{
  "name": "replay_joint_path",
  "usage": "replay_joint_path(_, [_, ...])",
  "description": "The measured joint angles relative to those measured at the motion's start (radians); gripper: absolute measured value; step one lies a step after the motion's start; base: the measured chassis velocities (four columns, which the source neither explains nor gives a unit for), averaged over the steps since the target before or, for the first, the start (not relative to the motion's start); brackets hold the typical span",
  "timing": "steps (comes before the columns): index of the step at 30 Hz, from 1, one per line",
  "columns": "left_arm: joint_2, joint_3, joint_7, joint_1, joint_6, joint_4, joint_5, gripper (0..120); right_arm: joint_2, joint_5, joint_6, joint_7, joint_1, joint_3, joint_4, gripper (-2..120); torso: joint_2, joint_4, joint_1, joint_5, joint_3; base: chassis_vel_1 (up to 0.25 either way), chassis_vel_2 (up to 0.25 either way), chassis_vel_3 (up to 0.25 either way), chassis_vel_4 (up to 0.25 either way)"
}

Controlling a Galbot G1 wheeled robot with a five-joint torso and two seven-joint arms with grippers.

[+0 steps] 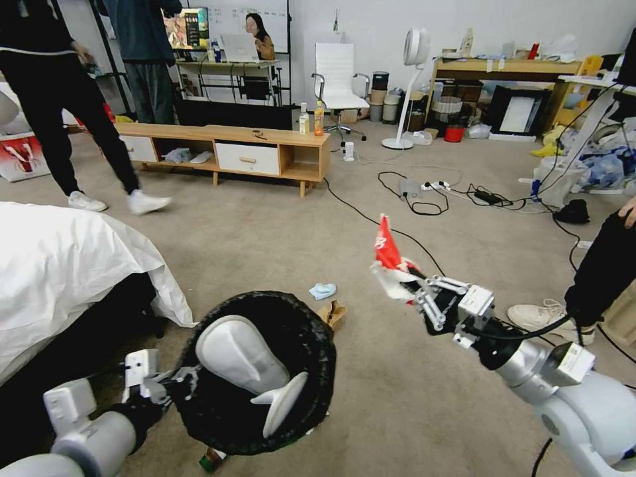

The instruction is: Pick up the trash bin and place the garbage on the floor into it.

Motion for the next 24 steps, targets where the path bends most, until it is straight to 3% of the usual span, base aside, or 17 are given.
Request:
replay_joint_path(1, [0.000,0.000,0.000,0.000,0.000,0.000,0.000,2,0.000,0.000,0.000,0.000,0.000,0.000,0.000,1,0.000,0.0000,0.000,0.0000,0.000,0.000,0.000,0.000,0.000])
replay_joint_path(3, [0.051,0.058,0.008,-0.045,0.000,0.041,-0.013,2,0.002,0.005,0.000,-0.003,0.000,-0.025,0.005,1,0.000,0.0001,0.000,-0.0003,0.000,0.000,0.000,0.000,0.000])
replay_joint_path(6, [0.076,0.087,0.020,-0.068,-0.001,0.059,-0.018,2,0.002,0.012,-0.002,-0.003,-0.001,-0.037,0.005,1,0.000,0.0004,0.000,0.0000,0.000,0.000,0.000,0.000,0.000])
replay_joint_path(7, [0.102,0.122,0.035,-0.096,-0.002,0.078,-0.026,2,-0.001,0.017,-0.002,-0.005,-0.003,-0.051,0.005,1,0.000,0.0003,0.000,0.0001,0.000,0.000,0.000,0.000,0.000])
replay_joint_path(8, [0.145,0.189,0.059,-0.153,-0.002,0.121,-0.041,2,-0.006,0.021,-0.002,-0.009,-0.004,-0.073,0.005,1,0.000,-0.0003,0.000,-0.0001,0.000,0.000,0.000,0.000,0.000])
replay_joint_path(9, [0.145,0.189,0.059,-0.153,-0.002,0.121,-0.041,2,-0.006,0.021,-0.002,-0.009,-0.004,-0.073,0.005,1,0.000,-0.0003,0.000,-0.0001,0.000,0.000,0.000,0.000,0.000])
replay_joint_path(11, [0.185,0.266,0.081,-0.239,-0.002,0.180,-0.050,2,-0.012,0.022,-0.001,-0.017,0.000,-0.089,0.002,1,0.000,-0.0001,0.000,0.0000,0.000,0.000,0.000,0.000,0.000])
replay_joint_path(12, [0.185,0.266,0.081,-0.239,-0.002,0.180,-0.050,2,-0.012,0.022,-0.001,-0.017,0.000,-0.089,0.002,1,0.000,-0.0001,0.000,0.0000,0.000,0.000,0.000,0.000,0.000])
replay_joint_path(14, [0.209,0.342,0.119,-0.337,-0.003,0.242,-0.052,2,-0.020,0.027,-0.001,-0.023,0.004,-0.095,-0.001,1,0.000,0.0002,0.000,0.0000,0.000,0.000,0.000,0.000,0.000])
replay_joint_path(15, [0.211,0.373,0.127,-0.376,-0.003,0.265,-0.053,2,-0.023,0.030,-0.001,-0.025,0.004,-0.095,-0.001,1,0.000,0.0002,0.000,0.0002,0.000,0.000,0.000,0.000,0.000])
replay_joint_path(16, [0.211,0.373,0.127,-0.376,-0.003,0.265,-0.053,2,-0.023,0.030,-0.001,-0.025,0.004,-0.095,-0.001,1,0.000,0.0002,0.000,0.0002,0.000,0.000,0.000,0.000,0.000])
replay_joint_path(17, [0.204,0.420,0.134,-0.431,-0.004,0.299,-0.057,2,-0.027,0.032,-0.001,-0.027,0.003,-0.095,-0.001,1,0.000,0.0000,0.000,0.0001,0.000,0.000,0.000,0.000,0.000])
replay_joint_path(18, [0.204,0.420,0.134,-0.431,-0.004,0.299,-0.057,2,-0.027,0.032,-0.001,-0.027,0.003,-0.095,-0.001,1,0.000,0.0000,0.000,0.0001,0.000,0.000,0.000,0.000,0.000])
replay_joint_path(19, [0.185,0.472,0.143,-0.481,-0.007,0.330,-0.059,2,-0.031,0.033,-0.001,-0.029,-0.002,-0.095,-0.003,1,0.000,0.0001,0.000,0.0001,0.000,0.000,0.000,0.000,0.000])
replay_joint_path(21, [0.174,0.496,0.146,-0.501,-0.008,0.341,-0.059,2,-0.032,0.033,-0.001,-0.029,-0.004,-0.095,-0.004,1,0.000,0.0002,0.000,0.0001,0.000,0.000,0.000,0.000,0.000])
replay_joint_path(23, [0.136,0.567,0.147,-0.562,-0.009,0.370,-0.066,2,-0.033,0.033,-0.001,-0.029,-0.010,-0.096,-0.013,1,0.000,-0.0001,0.000,0.0000,0.000,0.000,0.000,0.000,0.000])
replay_joint_path(24, [0.136,0.567,0.147,-0.562,-0.009,0.370,-0.066,2,-0.033,0.033,-0.001,-0.029,-0.010,-0.096,-0.013,1,0.000,-0.0001,0.000,0.0000,0.000,0.000,0.000,0.000,0.000])
